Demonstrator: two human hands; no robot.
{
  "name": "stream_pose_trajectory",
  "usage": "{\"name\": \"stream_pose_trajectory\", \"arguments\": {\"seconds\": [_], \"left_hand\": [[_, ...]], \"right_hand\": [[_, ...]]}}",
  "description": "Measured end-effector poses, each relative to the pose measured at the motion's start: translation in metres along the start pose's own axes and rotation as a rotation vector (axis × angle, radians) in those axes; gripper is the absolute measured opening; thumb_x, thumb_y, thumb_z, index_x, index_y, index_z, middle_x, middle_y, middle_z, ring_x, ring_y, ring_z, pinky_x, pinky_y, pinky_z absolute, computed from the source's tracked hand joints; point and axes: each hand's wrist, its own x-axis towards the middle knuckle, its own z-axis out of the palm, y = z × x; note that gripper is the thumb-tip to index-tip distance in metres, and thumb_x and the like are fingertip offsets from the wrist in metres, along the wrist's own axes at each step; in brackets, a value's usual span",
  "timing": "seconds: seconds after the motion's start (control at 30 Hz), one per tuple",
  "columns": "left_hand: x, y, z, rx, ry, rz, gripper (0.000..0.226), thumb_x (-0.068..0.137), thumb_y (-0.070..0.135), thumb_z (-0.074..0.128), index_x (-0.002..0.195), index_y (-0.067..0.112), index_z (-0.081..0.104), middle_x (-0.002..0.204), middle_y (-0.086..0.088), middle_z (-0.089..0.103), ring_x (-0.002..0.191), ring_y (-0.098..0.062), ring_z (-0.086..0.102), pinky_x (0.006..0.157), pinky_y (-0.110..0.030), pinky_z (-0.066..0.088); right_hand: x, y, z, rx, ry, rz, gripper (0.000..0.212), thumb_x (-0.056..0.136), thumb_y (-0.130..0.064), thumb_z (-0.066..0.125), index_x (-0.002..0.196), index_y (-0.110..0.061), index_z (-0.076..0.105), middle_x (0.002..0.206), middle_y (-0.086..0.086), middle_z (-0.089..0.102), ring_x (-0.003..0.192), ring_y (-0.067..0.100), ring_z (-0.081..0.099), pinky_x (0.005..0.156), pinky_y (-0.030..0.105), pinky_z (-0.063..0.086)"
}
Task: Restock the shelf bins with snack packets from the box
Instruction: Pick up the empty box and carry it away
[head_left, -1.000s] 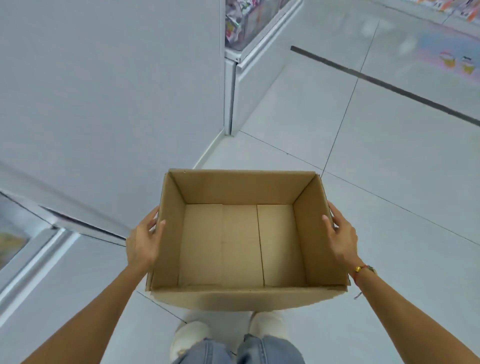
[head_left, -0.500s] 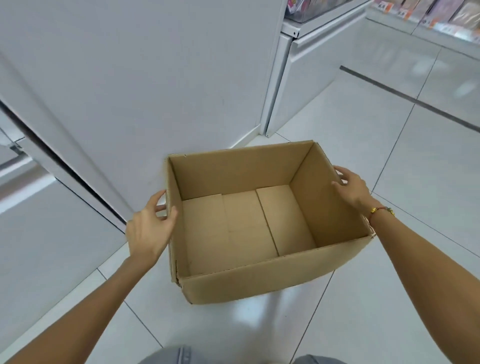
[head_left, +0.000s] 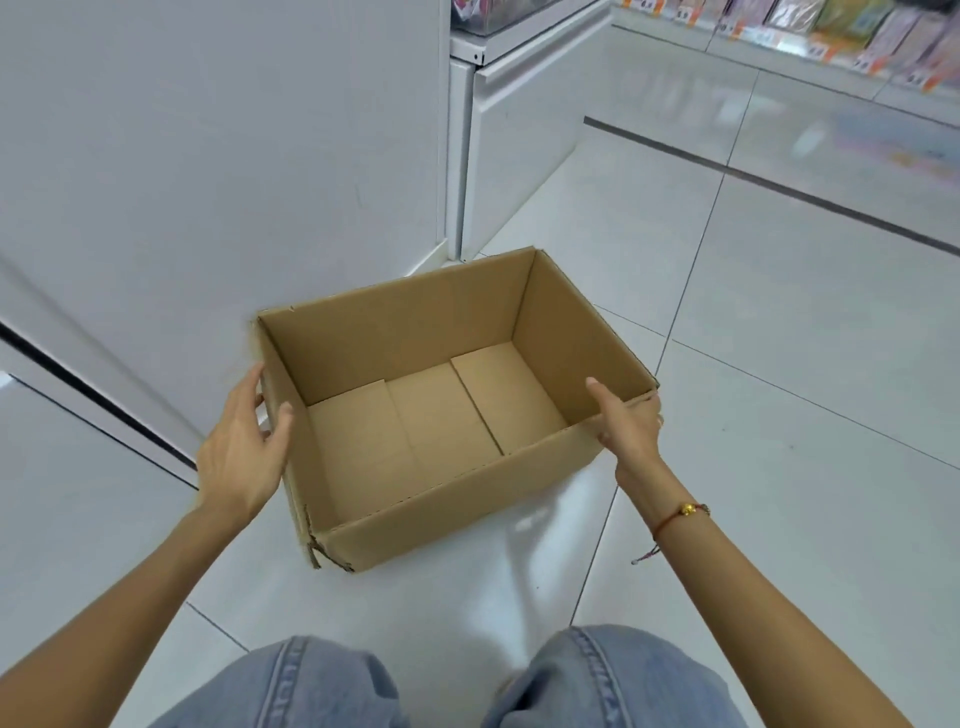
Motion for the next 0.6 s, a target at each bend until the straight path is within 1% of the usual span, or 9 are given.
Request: {"name": "stream_pose_trajectory", "arguments": {"seconds": [0.07,0.13,0.2,0.27,0.33,0.4,0.43,0.5,0.6], "left_hand": [[-0.006,0.006,-0.001,-0.041,-0.026,-0.010,0.057,0.099,0.043,0.043,0.150,0.027,0.024,0.146,-0.003,0.046,0.094,-0.021,0.066,0.091,-0.044,0.043],[-0.011,0.012,-0.001,-0.022,-0.046,0.004,0.061,0.097,0.052,0.041,0.150,0.027,0.026,0.153,0.004,0.036,0.104,-0.020,0.064,0.093,-0.042,0.043],[-0.012,0.015,-0.004,0.078,-0.060,0.034,0.062,0.094,0.060,0.037,0.149,0.031,0.031,0.158,0.013,0.024,0.114,-0.021,0.060,0.093,-0.041,0.045],[-0.009,0.015,-0.007,0.171,-0.068,0.050,0.061,0.092,0.064,0.036,0.146,0.035,0.037,0.156,0.014,0.025,0.121,-0.021,0.055,0.092,-0.041,0.047],[-0.005,0.016,-0.011,0.214,-0.069,0.063,0.063,0.088,0.068,0.041,0.141,0.035,0.044,0.151,0.012,0.032,0.125,-0.019,0.050,0.090,-0.041,0.048],[-0.001,0.016,-0.014,0.223,-0.048,0.071,0.064,0.083,0.072,0.047,0.135,0.036,0.051,0.144,0.013,0.037,0.122,-0.015,0.050,0.085,-0.039,0.048],[0.000,0.016,-0.014,0.224,-0.035,0.071,0.064,0.080,0.074,0.049,0.132,0.037,0.053,0.141,0.015,0.039,0.120,-0.014,0.050,0.083,-0.038,0.047],[0.003,0.019,-0.015,0.224,-0.024,0.068,0.064,0.077,0.076,0.051,0.128,0.037,0.056,0.137,0.015,0.042,0.119,-0.014,0.050,0.081,-0.037,0.047],[0.004,0.027,-0.013,0.218,-0.021,0.049,0.063,0.076,0.076,0.054,0.124,0.035,0.059,0.134,0.013,0.044,0.117,-0.013,0.051,0.081,-0.033,0.044]], "right_hand": [[0.014,-0.018,0.012,0.033,-0.112,-0.041,0.088,0.071,-0.047,0.074,0.144,-0.024,0.030,0.144,0.001,0.038,0.133,0.021,0.039,0.111,0.044,0.036],[0.028,-0.037,0.025,-0.002,-0.236,-0.036,0.094,0.075,-0.048,0.071,0.150,-0.020,0.022,0.154,0.001,0.028,0.139,0.021,0.032,0.115,0.043,0.030],[0.034,-0.051,0.039,-0.058,-0.372,-0.010,0.090,0.082,-0.044,0.068,0.151,-0.014,0.018,0.155,0.001,0.025,0.140,0.022,0.031,0.114,0.043,0.032],[0.034,-0.055,0.053,-0.098,-0.489,-0.006,0.085,0.088,-0.037,0.066,0.152,-0.013,0.015,0.155,0.002,0.026,0.140,0.022,0.032,0.113,0.040,0.034],[0.027,-0.057,0.065,-0.120,-0.573,-0.021,0.102,0.079,-0.047,0.070,0.153,-0.016,0.008,0.158,-0.001,0.022,0.141,0.021,0.031,0.116,0.041,0.029],[0.023,-0.059,0.076,-0.212,-0.613,-0.056,0.125,0.061,-0.064,0.074,0.154,-0.023,0.002,0.161,-0.003,0.009,0.145,0.019,0.021,0.118,0.046,0.021],[0.023,-0.060,0.081,-0.268,-0.615,-0.083,0.124,0.062,-0.067,0.073,0.154,-0.022,0.001,0.162,-0.005,-0.001,0.147,0.018,0.012,0.119,0.045,0.018],[0.023,-0.062,0.088,-0.368,-0.593,-0.142,0.113,0.076,-0.062,0.067,0.154,-0.020,-0.002,0.160,-0.005,-0.017,0.149,0.017,-0.001,0.119,0.043,0.012],[0.029,-0.060,0.090,-0.432,-0.571,-0.201,0.109,0.078,-0.060,0.066,0.153,-0.026,-0.005,0.158,-0.002,-0.023,0.149,0.020,-0.007,0.118,0.045,0.010]]}}
